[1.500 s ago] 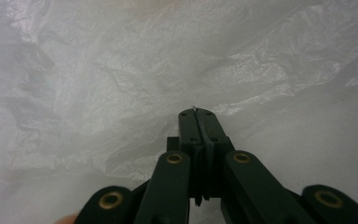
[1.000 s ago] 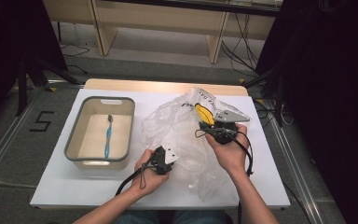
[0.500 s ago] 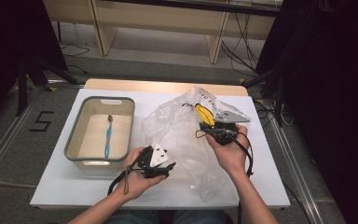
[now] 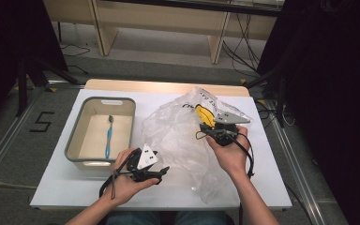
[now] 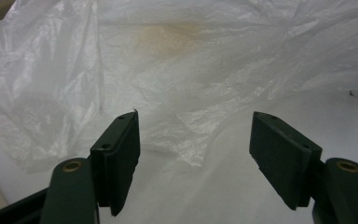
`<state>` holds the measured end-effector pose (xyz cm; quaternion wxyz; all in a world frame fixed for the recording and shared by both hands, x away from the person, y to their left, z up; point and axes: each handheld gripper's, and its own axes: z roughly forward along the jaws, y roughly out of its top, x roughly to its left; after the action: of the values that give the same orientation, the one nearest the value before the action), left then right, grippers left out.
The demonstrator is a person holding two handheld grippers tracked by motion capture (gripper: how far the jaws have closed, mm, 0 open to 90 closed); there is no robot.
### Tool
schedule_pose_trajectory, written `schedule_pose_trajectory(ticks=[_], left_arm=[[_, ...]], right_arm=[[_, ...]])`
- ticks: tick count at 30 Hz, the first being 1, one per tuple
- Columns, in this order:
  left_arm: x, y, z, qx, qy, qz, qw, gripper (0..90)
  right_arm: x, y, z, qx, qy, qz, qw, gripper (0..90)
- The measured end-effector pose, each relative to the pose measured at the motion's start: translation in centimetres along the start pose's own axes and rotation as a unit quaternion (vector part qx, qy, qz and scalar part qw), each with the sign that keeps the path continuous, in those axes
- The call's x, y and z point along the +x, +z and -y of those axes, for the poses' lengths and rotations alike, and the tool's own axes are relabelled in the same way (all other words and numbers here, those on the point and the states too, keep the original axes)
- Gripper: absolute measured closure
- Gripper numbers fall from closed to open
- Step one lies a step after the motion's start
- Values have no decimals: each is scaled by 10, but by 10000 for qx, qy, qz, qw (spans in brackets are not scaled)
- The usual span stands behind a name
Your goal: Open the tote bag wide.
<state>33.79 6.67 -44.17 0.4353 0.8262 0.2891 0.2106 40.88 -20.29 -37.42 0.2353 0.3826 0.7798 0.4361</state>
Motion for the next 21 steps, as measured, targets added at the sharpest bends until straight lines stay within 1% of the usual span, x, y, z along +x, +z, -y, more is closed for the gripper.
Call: schedule_pose_trajectory(ticks=[4, 8, 16, 21], left_arm=[[3, -6, 1, -74, -73, -48, 9999, 330], [5, -9, 2, -70, -110, -111, 9999, 330], [9, -13, 4, 8, -161, -189, 9997, 332], [13, -15, 5, 27, -250, -293, 9993, 330]], right_arm=[[0, -1, -1, -18, 13, -6, 10000, 900], [-1, -1, 0, 9, 2, -8, 10000, 900], [0, 1, 0, 29, -14, 22, 10000, 900], [2, 1, 1, 48, -19, 18, 10000, 900]])
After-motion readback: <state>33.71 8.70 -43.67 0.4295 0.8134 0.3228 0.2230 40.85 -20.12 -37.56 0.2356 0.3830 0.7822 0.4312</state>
